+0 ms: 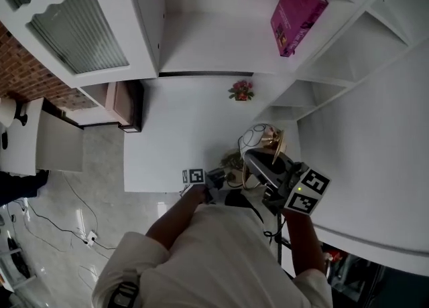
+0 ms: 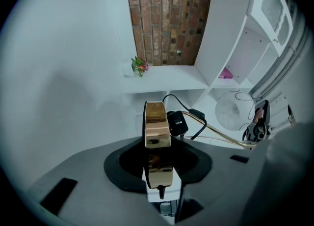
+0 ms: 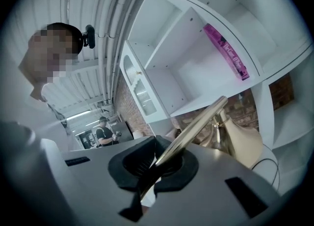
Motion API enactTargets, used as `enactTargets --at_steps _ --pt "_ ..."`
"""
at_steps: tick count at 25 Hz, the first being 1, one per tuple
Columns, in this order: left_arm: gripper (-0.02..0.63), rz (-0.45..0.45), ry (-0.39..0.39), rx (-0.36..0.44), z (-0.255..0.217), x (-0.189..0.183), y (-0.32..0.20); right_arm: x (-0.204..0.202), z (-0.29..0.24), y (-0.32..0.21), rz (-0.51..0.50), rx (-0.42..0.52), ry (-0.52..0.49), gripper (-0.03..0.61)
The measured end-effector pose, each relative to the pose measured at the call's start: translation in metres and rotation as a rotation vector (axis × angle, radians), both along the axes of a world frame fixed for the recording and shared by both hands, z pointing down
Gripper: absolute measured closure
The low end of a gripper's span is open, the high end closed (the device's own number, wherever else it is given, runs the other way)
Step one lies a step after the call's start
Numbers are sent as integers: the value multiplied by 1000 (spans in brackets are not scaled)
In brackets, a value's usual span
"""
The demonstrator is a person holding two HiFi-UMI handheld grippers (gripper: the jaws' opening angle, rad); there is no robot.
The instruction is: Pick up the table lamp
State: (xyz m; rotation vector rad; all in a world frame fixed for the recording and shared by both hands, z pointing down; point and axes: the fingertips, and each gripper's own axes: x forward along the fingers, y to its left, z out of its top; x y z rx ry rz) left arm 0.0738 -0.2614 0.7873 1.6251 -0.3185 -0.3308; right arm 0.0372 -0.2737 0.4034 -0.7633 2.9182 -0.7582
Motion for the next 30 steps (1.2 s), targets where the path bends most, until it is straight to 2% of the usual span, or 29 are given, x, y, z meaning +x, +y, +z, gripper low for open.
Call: enactTargets --at_steps 7,15,30 --pt "476 22 8 -4 -6 10 13 9 -5 21 19 15 28 563" --pt "476 14 -8 9 -10 23 34 22 -9 51 -7 37 40 563" --pt "479 -72 -58 24 -17 53 133 77 -14 165 -109 67 46 560"
